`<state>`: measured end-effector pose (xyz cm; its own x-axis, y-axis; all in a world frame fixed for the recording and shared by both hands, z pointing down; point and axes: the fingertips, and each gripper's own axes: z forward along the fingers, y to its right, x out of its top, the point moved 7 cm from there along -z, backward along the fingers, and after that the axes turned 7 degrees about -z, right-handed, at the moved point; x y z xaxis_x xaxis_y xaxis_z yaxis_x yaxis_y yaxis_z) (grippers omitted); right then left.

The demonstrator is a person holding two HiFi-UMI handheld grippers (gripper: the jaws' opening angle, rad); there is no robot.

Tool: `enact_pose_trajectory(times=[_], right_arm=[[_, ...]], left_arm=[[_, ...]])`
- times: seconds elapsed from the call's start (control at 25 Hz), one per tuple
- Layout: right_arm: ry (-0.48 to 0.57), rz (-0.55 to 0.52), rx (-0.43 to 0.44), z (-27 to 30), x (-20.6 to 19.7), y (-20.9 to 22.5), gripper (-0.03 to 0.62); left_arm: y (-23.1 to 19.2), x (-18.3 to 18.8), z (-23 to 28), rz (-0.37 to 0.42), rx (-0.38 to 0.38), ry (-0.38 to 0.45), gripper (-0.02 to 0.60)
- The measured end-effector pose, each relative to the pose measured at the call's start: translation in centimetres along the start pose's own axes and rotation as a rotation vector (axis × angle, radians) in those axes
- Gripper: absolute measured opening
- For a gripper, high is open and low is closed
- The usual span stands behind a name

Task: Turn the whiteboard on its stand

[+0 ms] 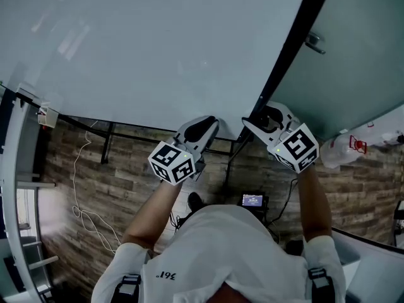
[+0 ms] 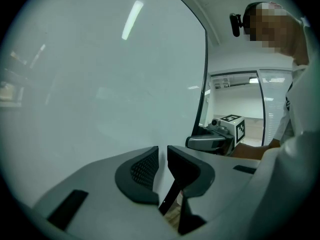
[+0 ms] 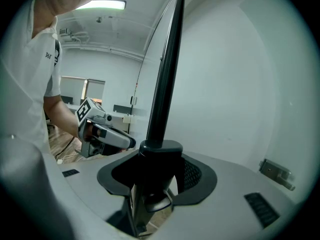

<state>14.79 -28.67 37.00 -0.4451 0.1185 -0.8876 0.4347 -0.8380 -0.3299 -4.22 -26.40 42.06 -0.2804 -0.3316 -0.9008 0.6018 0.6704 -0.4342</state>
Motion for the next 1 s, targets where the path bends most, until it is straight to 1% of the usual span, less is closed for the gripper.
enact_pose_trajectory(times=[0.24, 0.8, 0.88, 1.0], right_arm=[[-0.017, -0.025, 0.008, 1.4, 0.0, 1.7, 0.206], [-0.054, -0.063, 0.022, 4.4, 0.1, 5.0, 0.215], [-0.067, -0.070, 0.022, 5.1, 0.2, 5.6, 0.216], [-0.081, -0.076, 0.018, 5.7, 0.2, 6.5, 0.219]], left_arm=[[-1.4, 0.6, 1.1, 0.027, 0.022, -0.010, 0.061], [-4.3, 2.1, 3.2, 0.033, 0.050, -0.015, 0.061], [-4.9, 2.3, 3.6, 0.030, 0.059, -0.020, 0.061], [-6.0, 2.1, 4.1, 0.004, 0.082, -0.041, 0.061]])
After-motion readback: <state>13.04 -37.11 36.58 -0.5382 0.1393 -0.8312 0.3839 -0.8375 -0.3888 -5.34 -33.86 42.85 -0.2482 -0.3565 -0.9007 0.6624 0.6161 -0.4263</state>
